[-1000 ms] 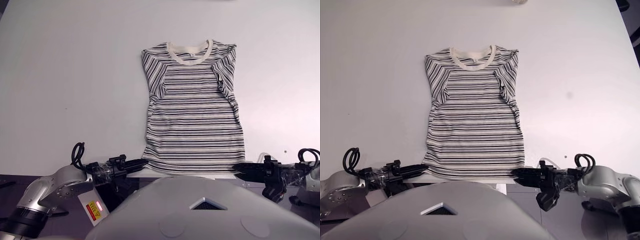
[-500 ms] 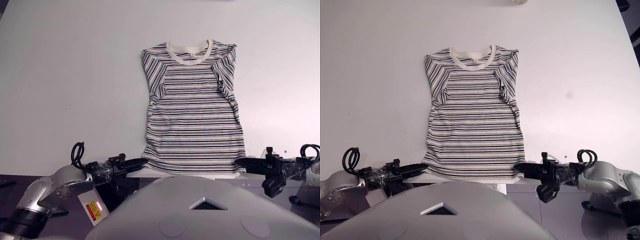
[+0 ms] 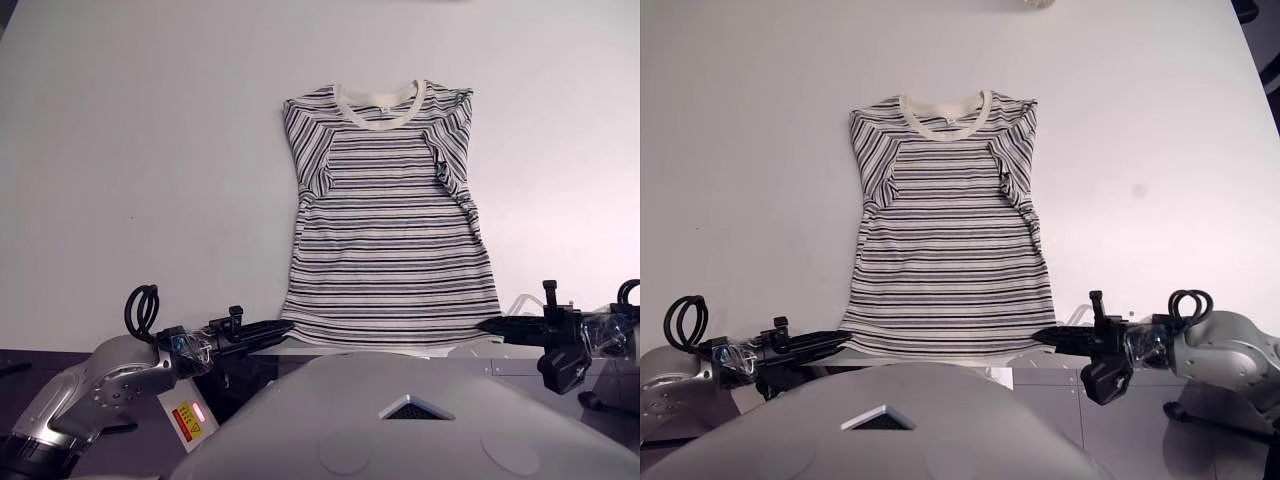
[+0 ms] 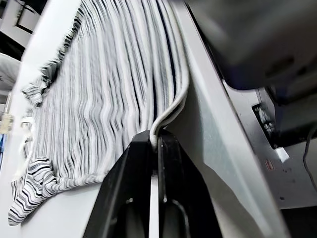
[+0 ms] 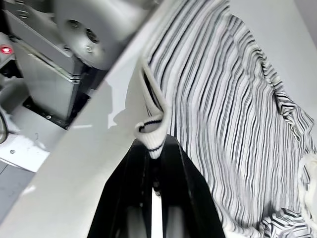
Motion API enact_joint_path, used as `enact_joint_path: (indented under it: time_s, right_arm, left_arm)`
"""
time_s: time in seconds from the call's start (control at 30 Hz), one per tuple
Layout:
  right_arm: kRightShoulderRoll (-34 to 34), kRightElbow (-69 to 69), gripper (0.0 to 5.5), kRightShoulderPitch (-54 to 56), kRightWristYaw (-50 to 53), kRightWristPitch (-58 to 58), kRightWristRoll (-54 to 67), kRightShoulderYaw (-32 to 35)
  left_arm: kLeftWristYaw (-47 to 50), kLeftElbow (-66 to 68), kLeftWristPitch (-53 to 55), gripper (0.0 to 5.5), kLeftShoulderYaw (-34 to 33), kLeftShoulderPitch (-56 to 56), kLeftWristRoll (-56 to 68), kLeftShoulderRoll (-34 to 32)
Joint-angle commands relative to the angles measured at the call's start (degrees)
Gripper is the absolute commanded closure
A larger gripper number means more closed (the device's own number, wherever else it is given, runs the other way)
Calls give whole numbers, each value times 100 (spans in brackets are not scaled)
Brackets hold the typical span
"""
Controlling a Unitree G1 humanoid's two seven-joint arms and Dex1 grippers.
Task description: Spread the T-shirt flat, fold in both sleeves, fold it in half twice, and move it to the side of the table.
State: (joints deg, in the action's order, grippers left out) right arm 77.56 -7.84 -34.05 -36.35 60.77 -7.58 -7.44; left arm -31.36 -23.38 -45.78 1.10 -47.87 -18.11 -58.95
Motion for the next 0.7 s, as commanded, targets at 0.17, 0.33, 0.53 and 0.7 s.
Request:
enact_joint_path:
  time_s: [0.17,0.33,0.53,0.7]
  right_arm:
    - [-136,-626,539,1577,-453,-3140,2652,293]
    - [-2115,639,539,4765,-669,-5916,2775,-599]
    - [-3932,4006,539,7248,-590,-6194,1540,-1093]
    - [-4780,6272,539,8246,-136,-5482,524,-1308]
  left_arm:
    - [-121,-831,1910,540,-845,406,1752,443]
    - [-579,402,4176,540,94,3614,2677,1122]
    - [-591,3716,4691,540,1024,7165,1785,2423]
    - [-272,6294,3470,540,1675,8694,725,3010]
